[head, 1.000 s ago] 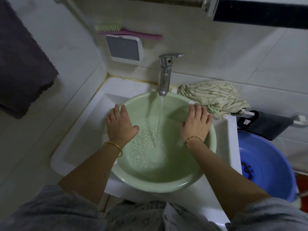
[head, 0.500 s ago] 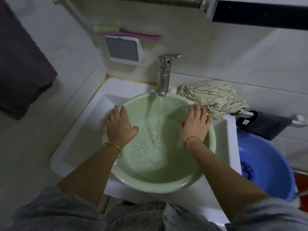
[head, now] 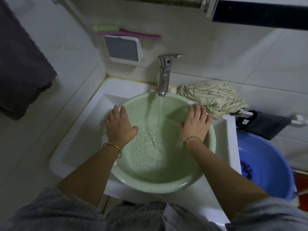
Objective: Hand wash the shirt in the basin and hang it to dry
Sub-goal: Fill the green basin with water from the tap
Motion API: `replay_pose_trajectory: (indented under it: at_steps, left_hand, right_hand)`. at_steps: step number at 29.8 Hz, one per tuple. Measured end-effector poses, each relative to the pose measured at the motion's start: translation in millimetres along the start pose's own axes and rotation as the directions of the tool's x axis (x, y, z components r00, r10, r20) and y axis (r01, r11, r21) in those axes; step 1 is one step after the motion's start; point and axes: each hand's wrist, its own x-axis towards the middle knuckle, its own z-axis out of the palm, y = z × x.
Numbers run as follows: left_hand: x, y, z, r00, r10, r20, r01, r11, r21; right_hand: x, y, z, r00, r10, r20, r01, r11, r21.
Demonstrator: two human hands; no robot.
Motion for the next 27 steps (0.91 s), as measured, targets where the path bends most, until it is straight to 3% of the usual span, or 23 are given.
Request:
replay_pose_trajectory:
  at_steps: [27]
  left_hand:
    - [-1.0, -0.4, -0.2, 1.000, 0.011, -0.006, -0.011, 1.000, 0.001]
  right_hand:
    - [-0.1, -0.6, -2.9, 1.000, 0.007, 0.030, -0.006, 1.000, -0.011]
